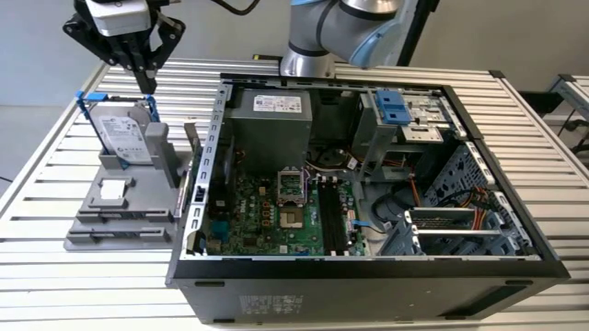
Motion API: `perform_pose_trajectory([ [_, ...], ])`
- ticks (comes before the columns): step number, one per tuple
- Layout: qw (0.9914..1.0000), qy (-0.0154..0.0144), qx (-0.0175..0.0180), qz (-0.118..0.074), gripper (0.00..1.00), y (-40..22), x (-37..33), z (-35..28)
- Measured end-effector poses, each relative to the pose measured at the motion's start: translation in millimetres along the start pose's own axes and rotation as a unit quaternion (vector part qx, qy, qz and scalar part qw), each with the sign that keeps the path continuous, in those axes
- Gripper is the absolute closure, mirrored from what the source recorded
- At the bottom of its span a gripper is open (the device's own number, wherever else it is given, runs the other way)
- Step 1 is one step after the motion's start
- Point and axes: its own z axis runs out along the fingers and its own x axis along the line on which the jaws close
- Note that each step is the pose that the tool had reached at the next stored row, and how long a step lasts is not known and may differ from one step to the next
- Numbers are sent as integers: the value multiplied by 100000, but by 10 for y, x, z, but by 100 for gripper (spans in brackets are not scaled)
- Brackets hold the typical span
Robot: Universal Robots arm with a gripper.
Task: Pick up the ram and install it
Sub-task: 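Reach for the ram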
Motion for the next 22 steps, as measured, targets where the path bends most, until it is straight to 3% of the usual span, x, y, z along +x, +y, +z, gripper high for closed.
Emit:
perform_pose_trajectory([
  [12,99998,30,-9,-583,100,-28,433,-10],
  [22,99992,68,-22,-1299,100,-48,746,-17],
])
